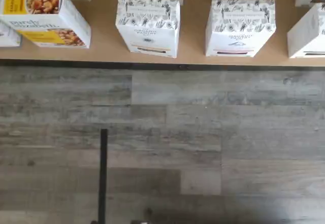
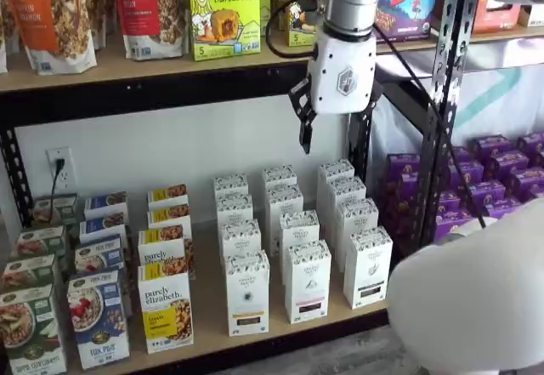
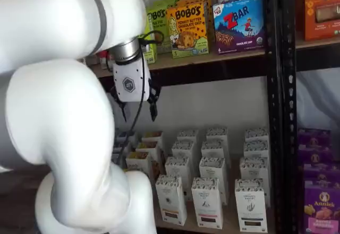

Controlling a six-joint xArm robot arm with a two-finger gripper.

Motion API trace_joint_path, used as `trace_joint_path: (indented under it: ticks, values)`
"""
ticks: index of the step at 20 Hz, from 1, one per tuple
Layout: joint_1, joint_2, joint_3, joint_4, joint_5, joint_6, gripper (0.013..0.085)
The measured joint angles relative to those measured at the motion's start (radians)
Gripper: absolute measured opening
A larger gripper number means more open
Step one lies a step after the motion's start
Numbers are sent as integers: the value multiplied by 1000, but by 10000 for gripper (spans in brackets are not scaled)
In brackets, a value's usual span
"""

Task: Pick up the white box with a yellow strip in the middle, on the bottom shelf, the fourth box from the left

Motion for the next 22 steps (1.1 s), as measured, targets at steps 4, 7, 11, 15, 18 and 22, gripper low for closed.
trace_joint_path:
  ticks: [4, 7, 11, 15, 18, 22]
  values:
    - [25, 61, 18, -52, -62, 43, 850]
    - [33, 109, 28, -69, -112, 59, 850]
    - [14, 173, 44, -30, -199, 25, 850]
    - [-5, 261, 51, -9, -292, -3, 850]
    - [-12, 316, 64, -9, -370, -13, 850]
    - [-11, 411, 67, 8, -452, -25, 850]
